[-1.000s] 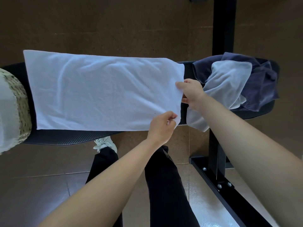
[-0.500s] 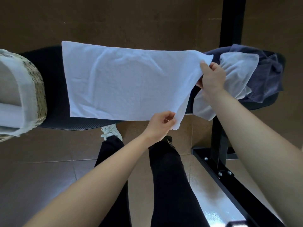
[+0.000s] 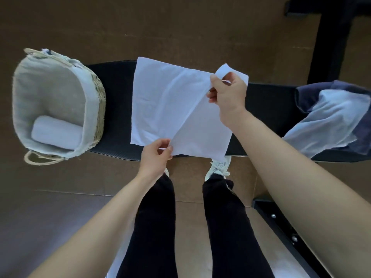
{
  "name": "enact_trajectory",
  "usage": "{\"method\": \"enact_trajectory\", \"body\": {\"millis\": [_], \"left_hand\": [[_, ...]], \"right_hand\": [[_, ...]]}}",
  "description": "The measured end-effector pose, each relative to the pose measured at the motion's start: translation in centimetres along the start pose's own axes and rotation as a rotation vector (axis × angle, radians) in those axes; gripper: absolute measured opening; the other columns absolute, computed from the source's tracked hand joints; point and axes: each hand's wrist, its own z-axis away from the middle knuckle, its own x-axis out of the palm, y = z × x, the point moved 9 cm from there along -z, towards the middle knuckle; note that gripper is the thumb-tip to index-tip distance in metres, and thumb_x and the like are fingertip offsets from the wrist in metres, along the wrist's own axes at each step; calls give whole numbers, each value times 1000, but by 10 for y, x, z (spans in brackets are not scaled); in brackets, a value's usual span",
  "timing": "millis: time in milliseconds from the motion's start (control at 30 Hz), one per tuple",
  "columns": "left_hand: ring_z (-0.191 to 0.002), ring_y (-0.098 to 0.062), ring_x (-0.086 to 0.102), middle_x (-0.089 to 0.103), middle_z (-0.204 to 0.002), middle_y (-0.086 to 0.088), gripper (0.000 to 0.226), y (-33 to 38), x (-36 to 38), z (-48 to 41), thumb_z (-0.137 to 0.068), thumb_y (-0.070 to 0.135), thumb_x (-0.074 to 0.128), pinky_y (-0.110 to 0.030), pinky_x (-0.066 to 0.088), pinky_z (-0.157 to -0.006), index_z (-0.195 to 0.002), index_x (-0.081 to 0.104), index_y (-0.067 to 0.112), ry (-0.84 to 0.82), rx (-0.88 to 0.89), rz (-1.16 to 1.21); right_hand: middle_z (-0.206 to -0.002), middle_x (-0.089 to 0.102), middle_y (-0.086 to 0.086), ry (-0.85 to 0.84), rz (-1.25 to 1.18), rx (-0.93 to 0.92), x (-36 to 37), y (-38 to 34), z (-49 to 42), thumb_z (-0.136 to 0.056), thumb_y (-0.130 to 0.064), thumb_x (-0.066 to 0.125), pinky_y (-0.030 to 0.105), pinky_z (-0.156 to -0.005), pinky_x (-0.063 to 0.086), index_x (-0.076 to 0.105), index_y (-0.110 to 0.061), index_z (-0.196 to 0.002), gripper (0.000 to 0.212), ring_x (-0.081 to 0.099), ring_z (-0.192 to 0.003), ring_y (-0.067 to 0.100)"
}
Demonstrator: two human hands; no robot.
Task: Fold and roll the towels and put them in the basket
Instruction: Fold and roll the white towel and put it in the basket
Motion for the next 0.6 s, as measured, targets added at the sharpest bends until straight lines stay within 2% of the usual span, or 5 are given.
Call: {"method": "enact_trajectory", "body": {"millis": [100, 200, 433, 500, 600], "left_hand": [[-77, -4, 68, 75, -94, 3, 18, -5, -33, -6, -99, 8, 64, -26, 60, -81, -110, 74, 17, 48, 3, -4], [-77, -8, 68, 74, -90, 5, 22, -7, -59, -9, -99, 6, 64, -25, 61, -79, -103, 73, 26, 89, 25, 0], [-73, -9, 63, 74, -80, 6, 15, -24, -107, -21, -93, 12, 64, -24, 51, -69, -91, 76, 22, 255, -9, -20], [-75, -9, 64, 72, -82, 6, 12, -32, -111, -34, -94, 14, 63, -26, 47, -69, -91, 73, 21, 254, -48, -81], [-86, -16, 66, 70, -86, 9, 10, -51, -114, -58, -97, 19, 60, -32, 48, -76, -96, 70, 22, 218, -107, -172]], "right_hand": [[-68, 65, 8, -17, 37, -25, 39, -9, 6, -96, -15, 68, 29, -55, 56, 57, -6, -93, 14, 63, -55, 14], [-73, 66, 11, -16, 85, -44, 74, -14, 8, -96, -14, 67, 30, -54, 56, 60, -1, -99, 15, 63, -55, 14], [-78, 66, 4, -6, 216, -149, 153, -10, 4, -91, -12, 66, 26, -48, 51, 62, -18, -89, 7, 64, -56, 18], [-87, 68, 2, -84, 277, -195, 179, -3, 0, -93, -13, 67, 26, -53, 56, 65, -20, -99, 10, 69, -66, 21], [-103, 69, 1, -254, 366, -202, 207, 17, -7, -94, -12, 67, 31, -75, 63, 65, -18, -125, 31, 69, -91, 16]]}}
